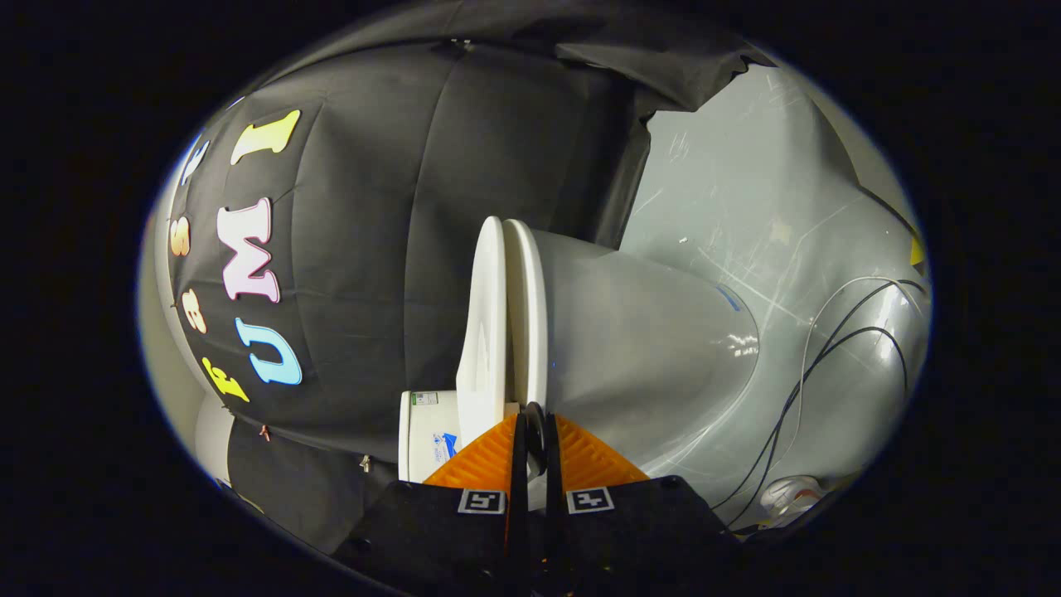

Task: Open the toilet lid.

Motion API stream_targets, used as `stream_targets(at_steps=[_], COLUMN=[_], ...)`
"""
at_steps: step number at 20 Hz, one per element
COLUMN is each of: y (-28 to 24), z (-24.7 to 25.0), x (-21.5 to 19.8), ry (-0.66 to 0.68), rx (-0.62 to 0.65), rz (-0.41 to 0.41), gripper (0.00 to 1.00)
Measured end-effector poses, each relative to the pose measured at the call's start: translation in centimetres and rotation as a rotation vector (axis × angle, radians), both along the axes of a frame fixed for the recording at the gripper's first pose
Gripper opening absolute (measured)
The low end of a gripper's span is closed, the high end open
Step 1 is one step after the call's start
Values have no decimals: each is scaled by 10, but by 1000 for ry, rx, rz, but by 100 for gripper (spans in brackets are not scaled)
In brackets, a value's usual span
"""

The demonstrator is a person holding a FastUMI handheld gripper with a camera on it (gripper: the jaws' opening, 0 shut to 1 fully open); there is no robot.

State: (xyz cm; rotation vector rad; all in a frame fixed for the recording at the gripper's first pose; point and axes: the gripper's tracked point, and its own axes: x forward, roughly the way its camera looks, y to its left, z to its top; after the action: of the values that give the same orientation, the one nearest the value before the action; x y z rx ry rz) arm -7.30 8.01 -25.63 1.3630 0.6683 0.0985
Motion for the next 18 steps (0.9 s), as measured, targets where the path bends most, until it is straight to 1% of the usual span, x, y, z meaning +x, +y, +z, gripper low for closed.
stream_targets(at_steps=[4, 5, 6, 7, 10, 15, 17, 18], y=[2, -18, -10, -2, 1, 2, 0, 2], z=[0, 12, 14, 1, 3, 7, 18, 25], x=[3, -12, -10, 2, 5, 4, 6, 6], ry=[-16, -16, -19, -27, -34, -47, -71, -86], rx=[-3, -4, -15, -27, -27, -64, -97, -127], rz=[11, -1, -5, -3, -6, -1, -17, -13], gripper=[11, 11, 8, 5, 5, 5, 4, 5])
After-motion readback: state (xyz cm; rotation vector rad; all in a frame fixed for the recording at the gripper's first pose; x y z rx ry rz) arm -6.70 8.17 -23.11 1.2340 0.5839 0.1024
